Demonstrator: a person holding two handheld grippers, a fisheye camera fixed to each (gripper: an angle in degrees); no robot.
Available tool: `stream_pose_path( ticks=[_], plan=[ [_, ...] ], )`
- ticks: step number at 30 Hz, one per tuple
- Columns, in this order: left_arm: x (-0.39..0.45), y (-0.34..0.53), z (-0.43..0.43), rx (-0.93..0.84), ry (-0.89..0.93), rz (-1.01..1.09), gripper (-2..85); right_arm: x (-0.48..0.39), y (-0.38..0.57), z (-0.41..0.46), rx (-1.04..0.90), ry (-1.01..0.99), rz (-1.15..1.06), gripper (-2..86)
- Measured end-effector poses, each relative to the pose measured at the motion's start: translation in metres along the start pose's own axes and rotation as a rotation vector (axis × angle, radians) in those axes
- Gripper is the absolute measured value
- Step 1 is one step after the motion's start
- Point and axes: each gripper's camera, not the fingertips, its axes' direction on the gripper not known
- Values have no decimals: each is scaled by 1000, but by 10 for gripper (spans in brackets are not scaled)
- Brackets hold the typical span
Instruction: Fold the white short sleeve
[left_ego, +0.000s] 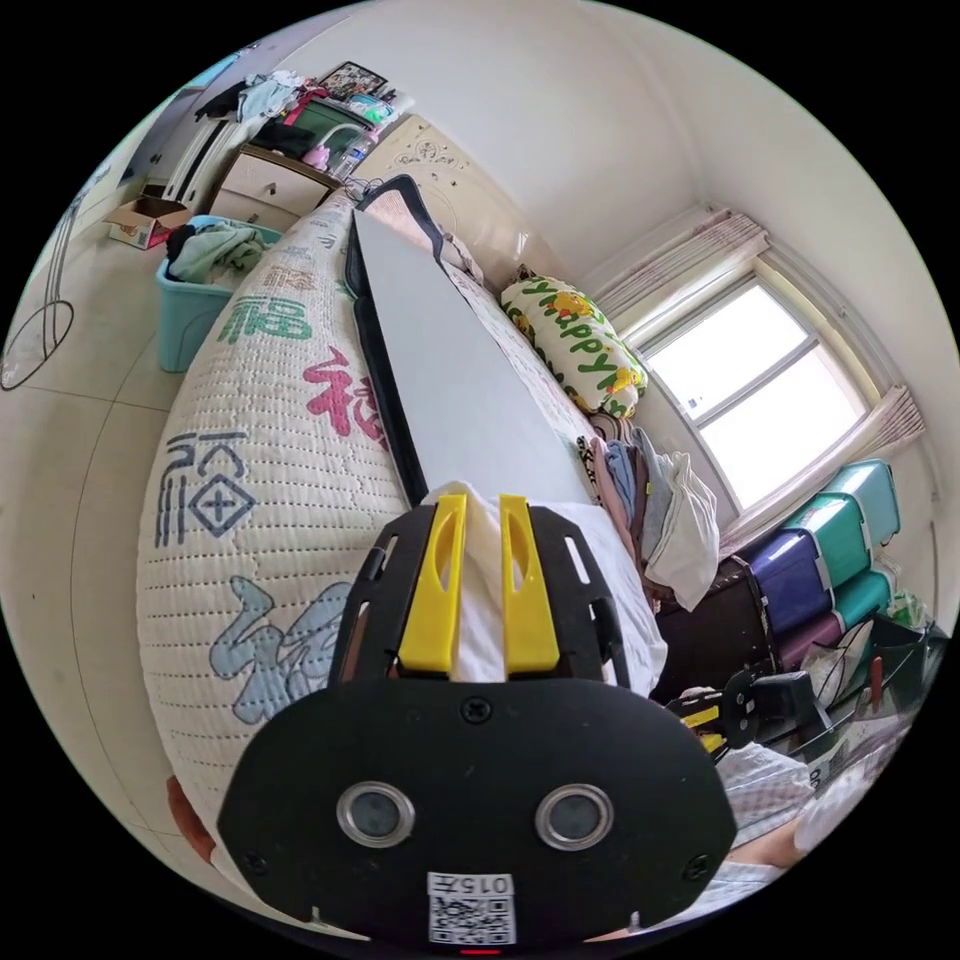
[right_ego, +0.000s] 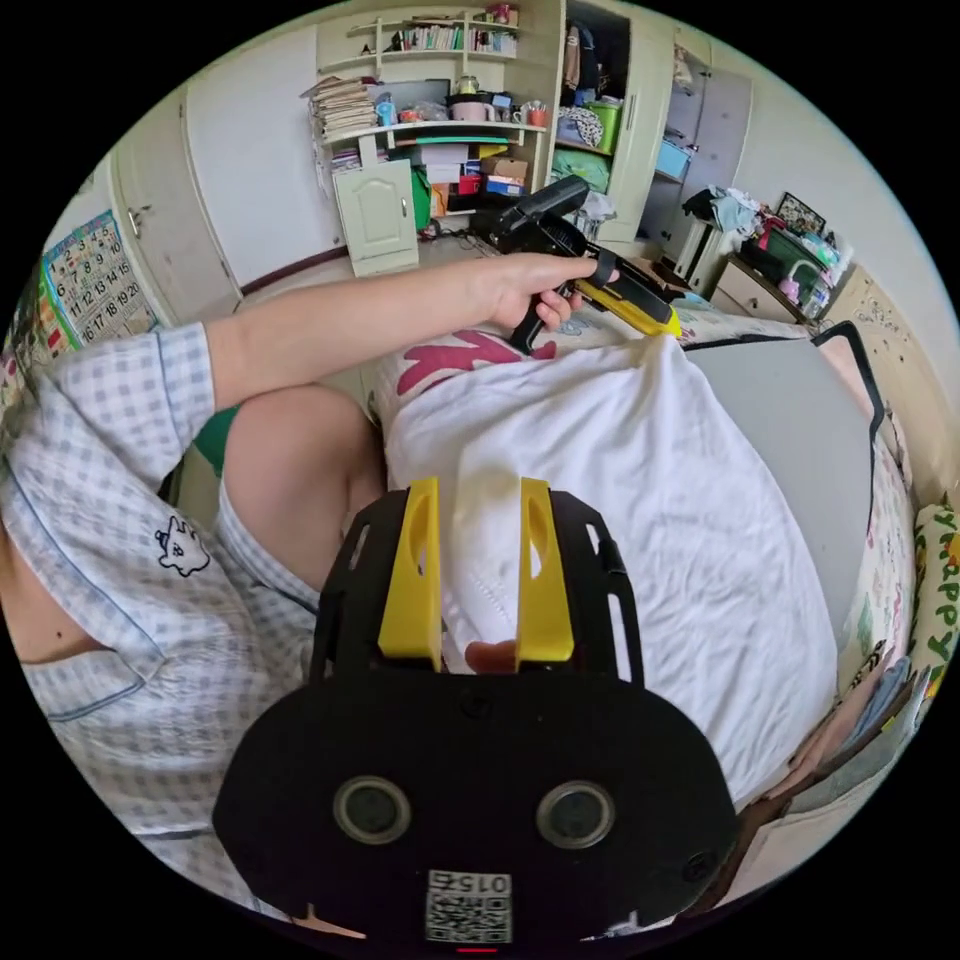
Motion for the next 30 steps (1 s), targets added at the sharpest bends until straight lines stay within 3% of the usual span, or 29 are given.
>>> stream_pose_path(
  ticks=[4, 11, 17, 22, 25, 30],
  plan=[
    [-3, -2, -4, 36, 21, -10, 11, -18, 9, 13, 25, 23, -6, 15],
    [3, -7, -14, 74, -63, 3, -7, -38, 32, 30, 86, -55, 13, -8],
    [3, -17, -7, 17, -130, 3, -5, -74, 29, 75, -17, 74, -70, -3],
    [-10, -16, -32, 44, -20, -30, 16, -96, 36, 83, 27, 181, -34, 65],
    [-14, -11, -60, 75, -53, -30, 43, -109, 40, 86, 80, 237, -32, 78],
    [-26, -3, -78, 91, -64, -56, 59, -135, 30, 113, 80, 193, -108, 92]
  ],
)
